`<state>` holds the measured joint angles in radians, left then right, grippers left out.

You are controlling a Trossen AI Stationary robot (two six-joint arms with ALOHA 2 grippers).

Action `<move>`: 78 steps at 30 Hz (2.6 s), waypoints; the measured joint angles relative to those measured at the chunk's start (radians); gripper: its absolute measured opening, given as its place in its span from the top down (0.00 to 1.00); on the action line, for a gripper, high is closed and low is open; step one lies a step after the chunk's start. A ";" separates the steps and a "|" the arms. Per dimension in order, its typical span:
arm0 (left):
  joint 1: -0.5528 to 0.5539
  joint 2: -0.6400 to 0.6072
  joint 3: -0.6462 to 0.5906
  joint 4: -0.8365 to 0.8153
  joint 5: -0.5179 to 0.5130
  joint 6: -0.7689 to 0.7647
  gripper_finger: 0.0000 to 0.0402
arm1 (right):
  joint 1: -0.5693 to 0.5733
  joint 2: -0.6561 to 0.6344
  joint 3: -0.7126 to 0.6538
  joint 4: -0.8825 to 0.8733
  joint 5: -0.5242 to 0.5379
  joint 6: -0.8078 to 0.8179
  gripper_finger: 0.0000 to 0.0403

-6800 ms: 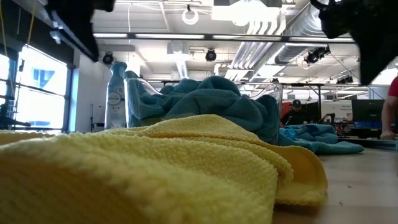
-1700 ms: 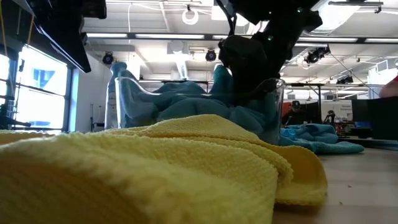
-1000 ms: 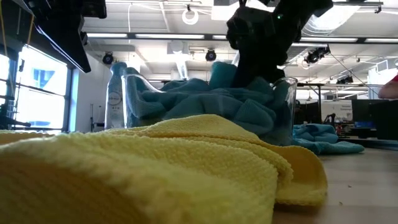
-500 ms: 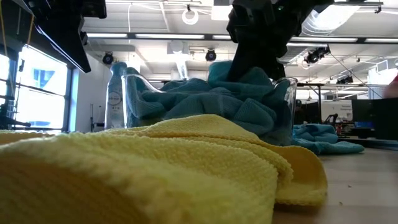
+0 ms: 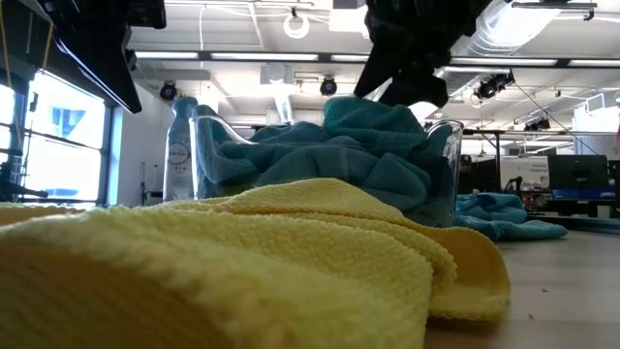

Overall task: Sort microfiber towel by color & place in baskets
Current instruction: Put the blue microfiber cloth into the bottom transparent bin

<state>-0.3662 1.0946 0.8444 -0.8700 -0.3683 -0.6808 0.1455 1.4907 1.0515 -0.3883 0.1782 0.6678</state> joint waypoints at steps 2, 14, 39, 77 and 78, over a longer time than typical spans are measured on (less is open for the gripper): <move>0.000 0.000 0.000 0.000 0.000 -0.011 0.77 | -0.001 -0.022 0.000 -0.019 0.017 -0.006 0.46; 0.000 0.000 0.000 0.002 0.000 -0.024 0.77 | 0.014 -0.025 0.002 0.057 -0.048 -0.065 0.62; 0.000 0.000 0.000 0.003 0.022 -0.050 0.77 | 0.009 0.248 0.003 0.086 -0.031 -0.038 0.70; -0.015 0.000 0.000 0.008 0.077 -0.171 0.81 | 0.067 -0.158 -0.034 -0.507 0.140 0.323 0.70; -0.015 0.000 0.000 0.008 0.077 -0.183 0.81 | 0.067 -0.184 -0.055 -0.506 0.142 0.327 0.70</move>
<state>-0.3817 1.0946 0.8445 -0.8619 -0.2914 -0.8639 0.2123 1.3070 0.9961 -0.8940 0.3201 0.9943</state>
